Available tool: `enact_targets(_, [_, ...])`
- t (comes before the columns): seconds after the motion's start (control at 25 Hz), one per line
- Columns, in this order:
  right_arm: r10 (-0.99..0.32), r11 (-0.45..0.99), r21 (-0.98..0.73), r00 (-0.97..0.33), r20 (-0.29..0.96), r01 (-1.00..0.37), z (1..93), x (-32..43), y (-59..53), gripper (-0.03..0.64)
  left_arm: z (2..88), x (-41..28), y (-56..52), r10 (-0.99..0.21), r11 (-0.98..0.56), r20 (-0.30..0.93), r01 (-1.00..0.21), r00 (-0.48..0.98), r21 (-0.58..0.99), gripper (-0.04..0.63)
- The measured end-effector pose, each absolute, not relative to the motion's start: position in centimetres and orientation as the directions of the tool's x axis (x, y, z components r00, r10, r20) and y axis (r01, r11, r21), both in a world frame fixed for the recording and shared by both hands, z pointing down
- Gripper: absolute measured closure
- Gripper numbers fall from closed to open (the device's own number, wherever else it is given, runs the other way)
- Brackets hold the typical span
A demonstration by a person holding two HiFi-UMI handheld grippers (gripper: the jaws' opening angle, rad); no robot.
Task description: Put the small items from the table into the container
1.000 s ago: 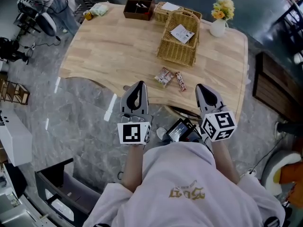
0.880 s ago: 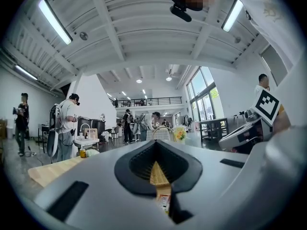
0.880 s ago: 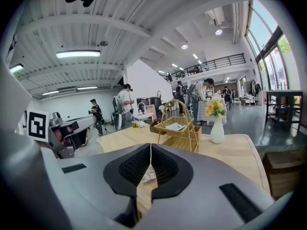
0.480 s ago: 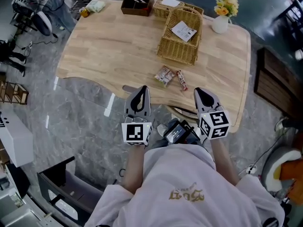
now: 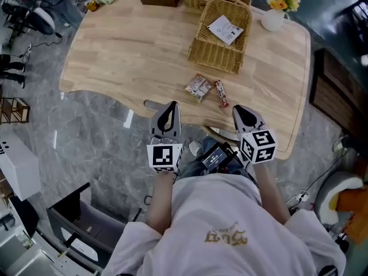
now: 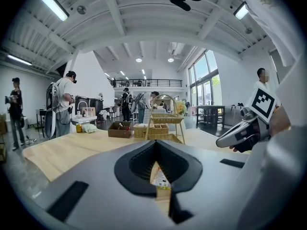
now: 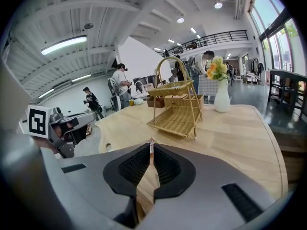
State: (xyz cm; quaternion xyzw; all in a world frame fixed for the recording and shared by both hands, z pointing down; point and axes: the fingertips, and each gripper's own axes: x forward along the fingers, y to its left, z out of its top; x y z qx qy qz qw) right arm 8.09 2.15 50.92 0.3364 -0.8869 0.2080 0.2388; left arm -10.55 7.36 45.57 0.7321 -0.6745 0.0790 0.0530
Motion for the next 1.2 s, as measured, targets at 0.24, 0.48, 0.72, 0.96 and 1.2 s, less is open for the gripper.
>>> enact_targets(0.24, [-0.462, 0.673, -0.210, -0.625, 0.630, -0.709, 54.4, 8.1, 2.0, 0.595, 49.6, -9.7, 7.3, -0.959, -0.100, 0.266, -0.995, 0.098, 0.006, 0.601])
enact_targets(0.48, [-0.477, 0.665, -0.189, -0.606, 0.637, -0.723, 56.2, 8.1, 1.5, 0.595, 53.2, -8.6, 7.7, -0.928, -0.148, 0.342, -0.989, 0.146, 0.019, 0.601])
enact_targets(0.72, [-0.446, 0.654, -0.197, -0.583, 0.679, -0.730, 59.0, 8.7, 1.6, 0.594, 55.9, -8.1, 7.5, -0.907, -0.166, 0.388, -0.986, 0.165, 0.031, 0.601])
enact_targets(0.96, [-0.418, 0.646, -0.189, -0.550, 0.723, -0.739, 61.8, 8.5, 1.8, 0.544, 57.9, -7.4, 7.3, -0.888, -0.187, 0.421, -0.982, 0.186, 0.039, 0.601])
enact_targets(1.2, [-0.388, 0.644, -0.182, -0.523, 0.759, -0.743, 63.7, 8.6, 2.0, 0.478, 59.1, -6.6, 7.2, -0.873, -0.199, 0.443, -0.978, 0.206, 0.061, 0.601])
